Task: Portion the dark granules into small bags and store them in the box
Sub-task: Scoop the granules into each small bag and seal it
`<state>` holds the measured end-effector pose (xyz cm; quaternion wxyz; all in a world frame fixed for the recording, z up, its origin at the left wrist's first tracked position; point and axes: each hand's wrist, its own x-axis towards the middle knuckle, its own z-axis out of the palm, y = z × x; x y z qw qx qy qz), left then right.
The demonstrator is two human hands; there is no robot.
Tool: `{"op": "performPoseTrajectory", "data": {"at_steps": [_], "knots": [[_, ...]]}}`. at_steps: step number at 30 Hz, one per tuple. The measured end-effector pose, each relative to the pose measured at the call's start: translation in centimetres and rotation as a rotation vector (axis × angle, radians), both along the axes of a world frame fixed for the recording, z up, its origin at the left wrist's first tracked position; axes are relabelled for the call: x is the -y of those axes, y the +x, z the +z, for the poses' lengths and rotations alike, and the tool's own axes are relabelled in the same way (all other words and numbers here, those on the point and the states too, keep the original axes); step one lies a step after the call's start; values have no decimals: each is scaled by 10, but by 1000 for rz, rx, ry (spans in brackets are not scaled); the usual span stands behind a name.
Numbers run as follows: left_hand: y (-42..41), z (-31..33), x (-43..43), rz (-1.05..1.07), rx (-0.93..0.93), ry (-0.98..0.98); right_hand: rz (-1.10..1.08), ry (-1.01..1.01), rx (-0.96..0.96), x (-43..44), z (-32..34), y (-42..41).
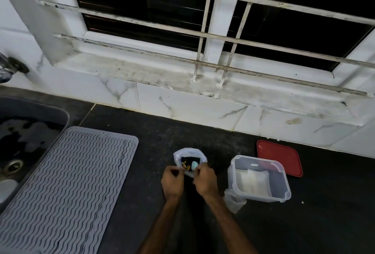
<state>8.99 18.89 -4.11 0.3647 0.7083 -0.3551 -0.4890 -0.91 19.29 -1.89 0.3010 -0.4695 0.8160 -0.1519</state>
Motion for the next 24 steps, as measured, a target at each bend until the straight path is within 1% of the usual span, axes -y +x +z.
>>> {"op": "performPoseTrajectory", "data": {"at_steps": [5,7,9,13,16,20,24], "knots": [[-4,7,-4,-24,-6,-91,-122,8,211,0,-4,-2],[-2,5,-4,-53,-7,-122,-186,29,333,-1,-3,-3],[1,4,-3,-130,-9,-144,-241,46,431,0,-1,-6],[5,1,2,-287,-12,-151,-287,51,532,2,1,-5],[3,5,5,-317,11,-149,-298,52,561,1,2,-2],[3,3,8,-309,6,-100,-276,48,541,-1,1,-3],[5,2,9,-181,-64,-56,-275,26,560,-5,4,-2]]}}
